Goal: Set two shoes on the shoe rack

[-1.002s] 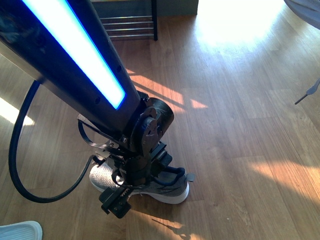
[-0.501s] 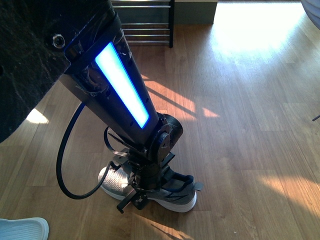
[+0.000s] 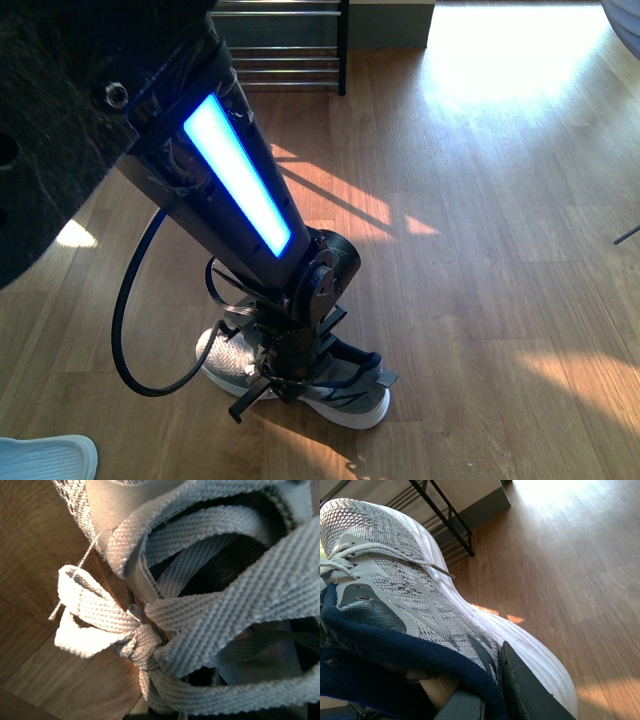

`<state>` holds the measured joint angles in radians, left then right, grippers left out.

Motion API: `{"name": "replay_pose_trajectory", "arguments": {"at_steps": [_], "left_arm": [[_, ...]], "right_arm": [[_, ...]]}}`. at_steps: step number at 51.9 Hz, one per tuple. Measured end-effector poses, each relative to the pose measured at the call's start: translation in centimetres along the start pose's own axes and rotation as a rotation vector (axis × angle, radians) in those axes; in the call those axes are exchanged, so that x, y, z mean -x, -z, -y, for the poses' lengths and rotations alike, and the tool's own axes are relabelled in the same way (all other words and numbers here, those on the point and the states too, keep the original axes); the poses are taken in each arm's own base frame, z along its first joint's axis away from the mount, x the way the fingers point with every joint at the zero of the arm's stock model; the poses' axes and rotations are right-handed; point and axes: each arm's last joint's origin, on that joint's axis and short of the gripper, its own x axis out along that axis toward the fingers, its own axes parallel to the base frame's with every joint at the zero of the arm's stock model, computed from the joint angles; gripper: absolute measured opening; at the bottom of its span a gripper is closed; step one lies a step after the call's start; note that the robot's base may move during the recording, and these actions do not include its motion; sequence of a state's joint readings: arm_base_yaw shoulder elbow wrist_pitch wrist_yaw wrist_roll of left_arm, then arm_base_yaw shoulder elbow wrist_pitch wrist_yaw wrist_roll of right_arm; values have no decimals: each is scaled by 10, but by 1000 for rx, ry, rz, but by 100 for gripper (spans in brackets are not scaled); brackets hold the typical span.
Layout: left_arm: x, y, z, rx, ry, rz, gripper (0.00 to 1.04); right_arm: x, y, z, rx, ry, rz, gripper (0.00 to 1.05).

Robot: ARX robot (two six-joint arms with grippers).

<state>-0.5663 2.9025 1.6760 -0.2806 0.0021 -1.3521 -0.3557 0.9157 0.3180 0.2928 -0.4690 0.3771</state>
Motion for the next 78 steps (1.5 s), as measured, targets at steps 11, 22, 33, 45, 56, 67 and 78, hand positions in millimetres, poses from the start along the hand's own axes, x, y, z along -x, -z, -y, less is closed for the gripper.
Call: {"name": "replay_pose_trajectory", "arguments": {"at_steps": [11, 22, 33, 45, 56, 67, 78], "left_arm": [[24, -33, -9, -44, 56, 163, 2], [89, -74, -19, -64, 158, 330, 2], [154, -85, -34, -160, 236, 489, 2], [217, -69, -84, -379, 280, 672, 2], [256, -36, -127, -480, 286, 750, 2], [309, 7, -169, -537, 304, 877, 2], [325, 21, -184, -548, 334, 922, 2]], "right_arm": [[0, 0, 0, 0, 0, 0, 5], [0, 0, 0, 0, 0, 0, 5], [0, 0, 0, 0, -2, -1, 5], [0, 0, 0, 0, 0, 0, 5], [0, 0, 0, 0, 0, 0, 5], [0, 0, 0, 0, 0, 0, 5], [0, 0, 0, 0, -1, -1, 5]]}}
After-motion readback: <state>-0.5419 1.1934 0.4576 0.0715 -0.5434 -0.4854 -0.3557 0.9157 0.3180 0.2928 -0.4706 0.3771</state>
